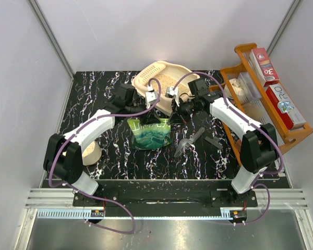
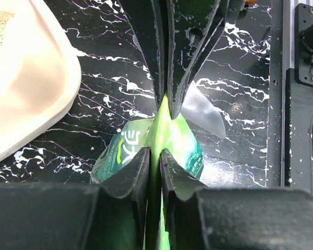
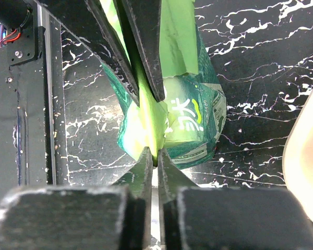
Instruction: Fill the litter box with clean litter
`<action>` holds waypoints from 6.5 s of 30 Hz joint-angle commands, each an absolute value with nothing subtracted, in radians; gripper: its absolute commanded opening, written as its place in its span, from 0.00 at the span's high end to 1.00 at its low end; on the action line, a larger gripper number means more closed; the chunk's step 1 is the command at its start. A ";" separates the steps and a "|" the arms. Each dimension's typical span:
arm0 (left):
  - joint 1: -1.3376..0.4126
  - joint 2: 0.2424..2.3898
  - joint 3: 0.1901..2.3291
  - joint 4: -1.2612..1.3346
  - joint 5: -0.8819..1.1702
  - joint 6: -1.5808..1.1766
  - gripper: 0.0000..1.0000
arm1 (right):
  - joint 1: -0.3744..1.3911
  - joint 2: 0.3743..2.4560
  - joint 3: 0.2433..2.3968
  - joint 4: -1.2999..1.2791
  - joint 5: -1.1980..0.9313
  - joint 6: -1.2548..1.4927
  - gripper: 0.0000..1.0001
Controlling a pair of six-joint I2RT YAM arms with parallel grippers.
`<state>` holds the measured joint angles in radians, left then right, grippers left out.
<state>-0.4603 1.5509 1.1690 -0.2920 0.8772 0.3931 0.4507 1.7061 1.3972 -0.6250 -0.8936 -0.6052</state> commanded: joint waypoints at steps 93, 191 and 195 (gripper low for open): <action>-0.505 1.540 1.187 -0.180 0.893 0.238 1.00 | 0.029 1.805 1.209 -0.867 -0.225 -0.752 0.50; -0.514 1.647 1.305 -0.336 1.043 0.285 0.77 | 0.430 1.605 1.439 -0.807 -0.650 -0.548 1.00; -0.517 1.648 1.296 -0.376 1.045 0.334 0.92 | 0.430 1.603 1.434 -0.799 -0.649 -0.534 1.00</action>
